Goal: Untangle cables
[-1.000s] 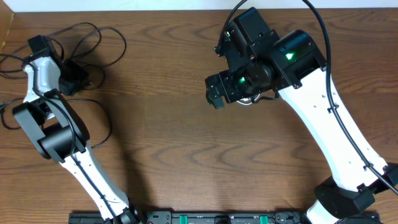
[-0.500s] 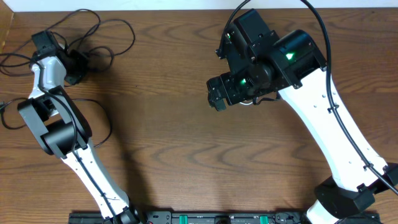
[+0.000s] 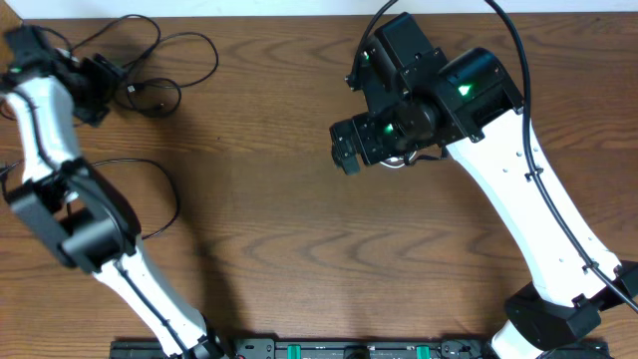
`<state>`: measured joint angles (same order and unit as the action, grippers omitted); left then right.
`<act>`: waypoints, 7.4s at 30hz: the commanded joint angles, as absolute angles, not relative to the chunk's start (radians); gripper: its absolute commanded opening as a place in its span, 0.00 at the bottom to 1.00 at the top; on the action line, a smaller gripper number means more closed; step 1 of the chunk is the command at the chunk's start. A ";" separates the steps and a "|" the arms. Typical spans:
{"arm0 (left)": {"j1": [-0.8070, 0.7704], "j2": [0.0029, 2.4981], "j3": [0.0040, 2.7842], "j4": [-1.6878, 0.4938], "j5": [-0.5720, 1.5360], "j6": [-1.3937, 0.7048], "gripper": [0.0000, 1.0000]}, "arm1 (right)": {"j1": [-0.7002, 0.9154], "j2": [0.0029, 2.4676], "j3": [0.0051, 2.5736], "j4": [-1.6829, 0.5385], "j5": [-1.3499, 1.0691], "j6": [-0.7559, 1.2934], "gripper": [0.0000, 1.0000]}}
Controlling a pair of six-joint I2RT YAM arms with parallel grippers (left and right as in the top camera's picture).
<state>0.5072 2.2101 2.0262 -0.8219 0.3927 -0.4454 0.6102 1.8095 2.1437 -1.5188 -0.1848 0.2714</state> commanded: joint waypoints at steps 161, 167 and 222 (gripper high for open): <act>-0.432 1.878 1.457 -0.783 0.196 -0.313 0.86 | 0.268 1.927 2.144 -1.666 0.090 0.467 0.99; -0.499 1.881 1.456 -0.596 0.282 -0.334 0.86 | 0.218 1.940 2.144 -1.674 0.048 0.474 0.99; -0.534 1.465 1.454 -0.406 0.685 -0.458 0.07 | 0.243 1.947 2.144 -1.617 -0.215 0.395 0.99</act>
<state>-0.5335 1.5070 1.4494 -0.4042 0.6521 -0.4706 0.2153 1.9404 2.1426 -1.6211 -0.1936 0.3866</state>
